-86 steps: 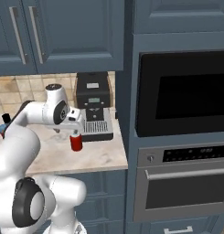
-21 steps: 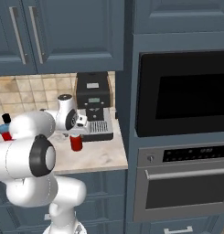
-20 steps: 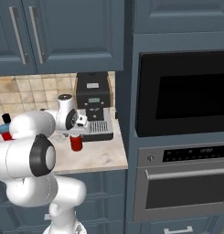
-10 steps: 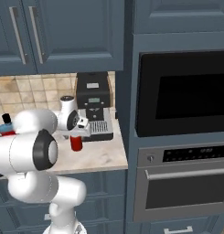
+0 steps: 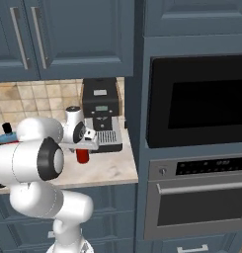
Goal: Move the drinks to the dining counter.
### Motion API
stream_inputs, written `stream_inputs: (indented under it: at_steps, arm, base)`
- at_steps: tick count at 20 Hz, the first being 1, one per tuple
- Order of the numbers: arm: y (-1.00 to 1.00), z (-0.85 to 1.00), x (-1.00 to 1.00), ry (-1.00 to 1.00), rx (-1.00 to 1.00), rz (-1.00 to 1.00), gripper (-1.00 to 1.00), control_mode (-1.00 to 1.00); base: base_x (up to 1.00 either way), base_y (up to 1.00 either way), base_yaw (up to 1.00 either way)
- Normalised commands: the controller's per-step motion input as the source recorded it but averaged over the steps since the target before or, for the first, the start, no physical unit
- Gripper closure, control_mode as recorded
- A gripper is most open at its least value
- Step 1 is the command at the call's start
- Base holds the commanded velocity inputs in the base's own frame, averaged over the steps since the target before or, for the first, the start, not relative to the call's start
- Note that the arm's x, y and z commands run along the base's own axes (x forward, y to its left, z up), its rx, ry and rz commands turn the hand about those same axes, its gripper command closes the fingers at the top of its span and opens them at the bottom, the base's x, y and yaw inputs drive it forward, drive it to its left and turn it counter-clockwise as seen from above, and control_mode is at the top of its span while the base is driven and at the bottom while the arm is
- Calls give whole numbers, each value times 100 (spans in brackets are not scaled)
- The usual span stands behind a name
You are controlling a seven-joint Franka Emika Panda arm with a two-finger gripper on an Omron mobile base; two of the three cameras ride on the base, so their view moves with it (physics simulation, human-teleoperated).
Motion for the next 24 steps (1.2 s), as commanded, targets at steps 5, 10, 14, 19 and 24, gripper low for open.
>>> stream_inputs:
  at_steps: [5, 10, 14, 19, 24]
  arm:
    - [0, 0, 0, 0, 0, 0, 100, -100]
    - [0, 0, -3, 0, 0, 0, 100, -100]
    - [-12, 15, -56, -8, 0, 0, 100, -100]
    - [-46, 57, -96, -8, 0, 0, 100, -100]
    - [-35, 79, -91, -2, 0, 0, 100, -100]
  base:
    - [0, 0, 0]
    - [0, 0, 0]
    - [0, 0, 0]
    - [0, 0, 0]
    - [0, 0, 0]
